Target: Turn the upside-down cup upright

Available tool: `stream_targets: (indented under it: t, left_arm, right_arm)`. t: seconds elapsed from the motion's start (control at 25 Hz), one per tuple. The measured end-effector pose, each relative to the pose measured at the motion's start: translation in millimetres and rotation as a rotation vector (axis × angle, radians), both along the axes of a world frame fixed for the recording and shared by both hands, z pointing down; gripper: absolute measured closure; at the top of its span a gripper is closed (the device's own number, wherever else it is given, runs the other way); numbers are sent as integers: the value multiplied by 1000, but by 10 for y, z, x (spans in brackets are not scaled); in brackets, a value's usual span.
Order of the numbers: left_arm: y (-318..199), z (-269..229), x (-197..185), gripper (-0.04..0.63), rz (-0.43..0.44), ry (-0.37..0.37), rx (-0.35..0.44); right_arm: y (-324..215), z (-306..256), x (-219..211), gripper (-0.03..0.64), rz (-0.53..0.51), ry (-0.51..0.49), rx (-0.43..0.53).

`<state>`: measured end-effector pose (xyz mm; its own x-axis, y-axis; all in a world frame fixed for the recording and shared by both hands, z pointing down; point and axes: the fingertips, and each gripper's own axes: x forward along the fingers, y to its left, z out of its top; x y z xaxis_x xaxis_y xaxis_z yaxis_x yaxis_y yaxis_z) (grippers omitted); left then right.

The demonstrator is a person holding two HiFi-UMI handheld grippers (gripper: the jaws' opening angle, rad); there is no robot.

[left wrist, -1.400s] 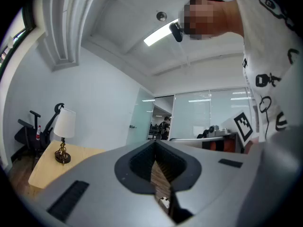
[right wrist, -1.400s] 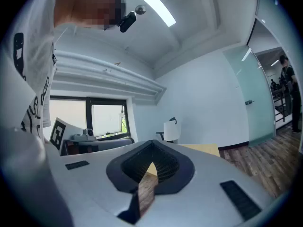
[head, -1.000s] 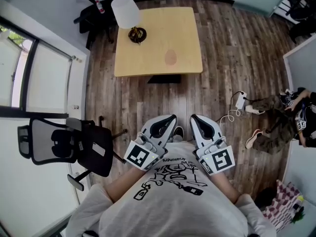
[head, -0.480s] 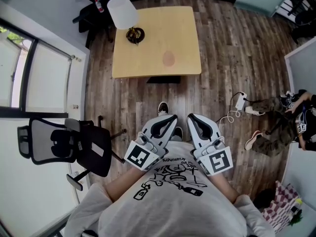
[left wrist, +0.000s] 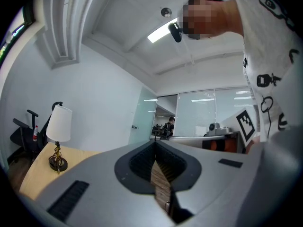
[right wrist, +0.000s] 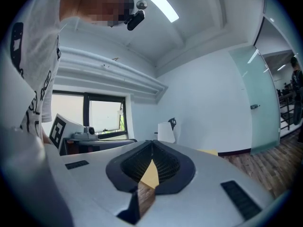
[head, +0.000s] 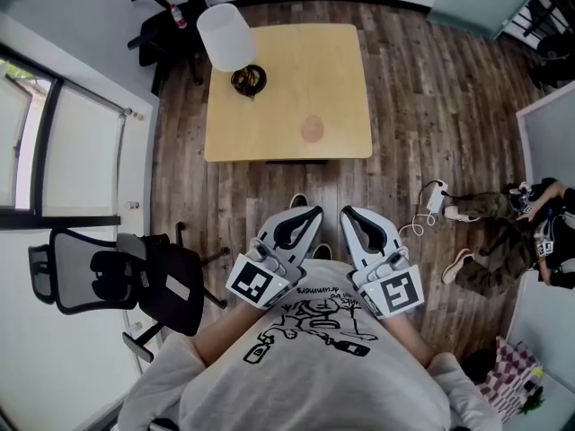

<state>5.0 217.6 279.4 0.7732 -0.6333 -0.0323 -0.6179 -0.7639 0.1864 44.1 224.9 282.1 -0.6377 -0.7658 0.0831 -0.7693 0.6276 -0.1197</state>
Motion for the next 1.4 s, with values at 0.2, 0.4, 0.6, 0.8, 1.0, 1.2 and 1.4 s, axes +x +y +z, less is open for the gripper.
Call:
stream_targets:
  t: [0.2, 0.4, 0.6, 0.8, 1.0, 1.2, 1.4]
  left_arm:
    - [-435, -41, -209, 588, 3, 4, 6]
    - [-835, -57, -420, 588, 20, 18, -18]
    - [-1178, -36, -535, 588, 49, 14, -24]
    - [-1430, -11, -618, 588, 82, 16, -40]
    - [-1599, 59, -632, 588, 98, 0, -50]
    - [-1790, 169, -616, 588, 86, -3, -77]
    - [-1920, 335, -514, 588, 84, -19, -99]
  right_arm:
    - [-419, -15, -207, 591, -9, 13, 10]
    - [-784, 4, -391, 592, -3, 32, 6]
    - [-1141, 3, -481, 592, 26, 38, 5]
    - [-1425, 59, -539, 591, 56, 54, -4]
    - [-1611, 137, -552, 591, 75, 50, -7]
    - [-1781, 237, -519, 591, 64, 66, -14]
    - [-1911, 319, -385, 591, 34, 62, 4]
